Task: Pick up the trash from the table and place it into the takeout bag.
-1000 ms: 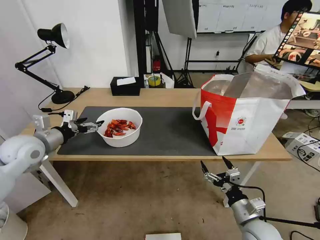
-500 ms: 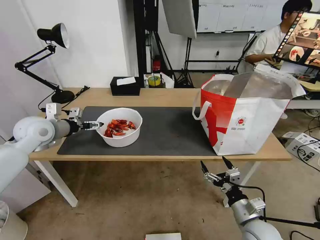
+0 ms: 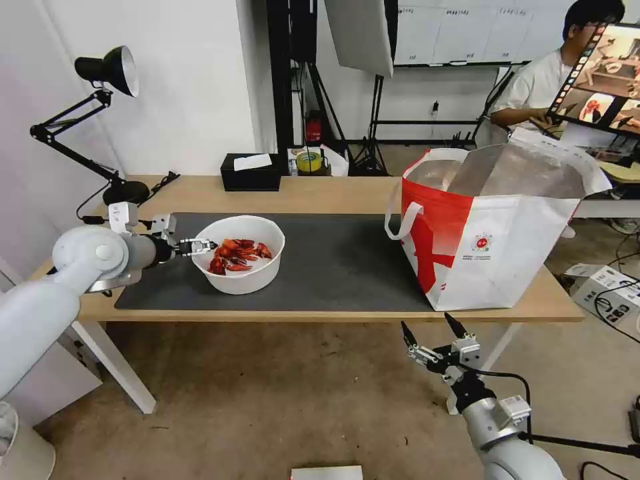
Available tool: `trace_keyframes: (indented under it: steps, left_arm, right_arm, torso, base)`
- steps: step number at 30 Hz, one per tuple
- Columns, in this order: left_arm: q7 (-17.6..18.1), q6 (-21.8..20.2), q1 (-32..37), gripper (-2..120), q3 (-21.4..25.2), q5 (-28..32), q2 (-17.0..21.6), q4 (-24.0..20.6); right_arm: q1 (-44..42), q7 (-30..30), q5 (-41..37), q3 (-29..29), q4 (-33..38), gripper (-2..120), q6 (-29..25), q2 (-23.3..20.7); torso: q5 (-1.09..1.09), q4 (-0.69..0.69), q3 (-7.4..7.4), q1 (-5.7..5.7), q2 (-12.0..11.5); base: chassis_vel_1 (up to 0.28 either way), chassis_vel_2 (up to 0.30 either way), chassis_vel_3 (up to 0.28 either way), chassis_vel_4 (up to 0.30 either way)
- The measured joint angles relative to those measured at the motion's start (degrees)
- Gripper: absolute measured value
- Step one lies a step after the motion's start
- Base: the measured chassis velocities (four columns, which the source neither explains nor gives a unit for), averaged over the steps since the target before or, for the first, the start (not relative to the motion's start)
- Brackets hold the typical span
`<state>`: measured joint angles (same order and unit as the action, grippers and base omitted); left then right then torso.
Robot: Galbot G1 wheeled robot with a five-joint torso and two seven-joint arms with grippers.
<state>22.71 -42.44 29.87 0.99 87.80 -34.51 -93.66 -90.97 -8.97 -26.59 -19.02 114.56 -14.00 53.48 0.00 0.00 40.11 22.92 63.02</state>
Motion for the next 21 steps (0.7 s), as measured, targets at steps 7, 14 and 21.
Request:
trace_keyframes:
  steps: [7,14,21]
  left_arm:
    - [-0.08,0.15,-0.42,100,-1.64,-1.53,-0.26,0.39]
    - [0.61,0.20,-0.89,80,-2.11,-1.87,-0.73,0.69]
    - [1.24,0.24,-0.29,57,-2.21,-1.45,-0.45,0.12]
  right_arm:
    - [0.00,0.00,0.00,0.00,0.00,100,0.00,0.00]
    - [0.00,0.00,0.00,0.00,0.00,100,0.00,0.00]
    - [0.00,0.00,0.00,0.00,0.00,100,0.00,0.00]
  torso:
    - [0.00,0.01,0.00,0.00,0.00]
    - [0.01,0.00,0.00,0.00,0.00]
    - [0.00,0.00,0.00,0.00,0.00]
  base:
    - [0.000,0.000,0.000,0.000]
    - [0.000,0.000,0.000,0.000]
    - [0.000,0.000,0.000,0.000]
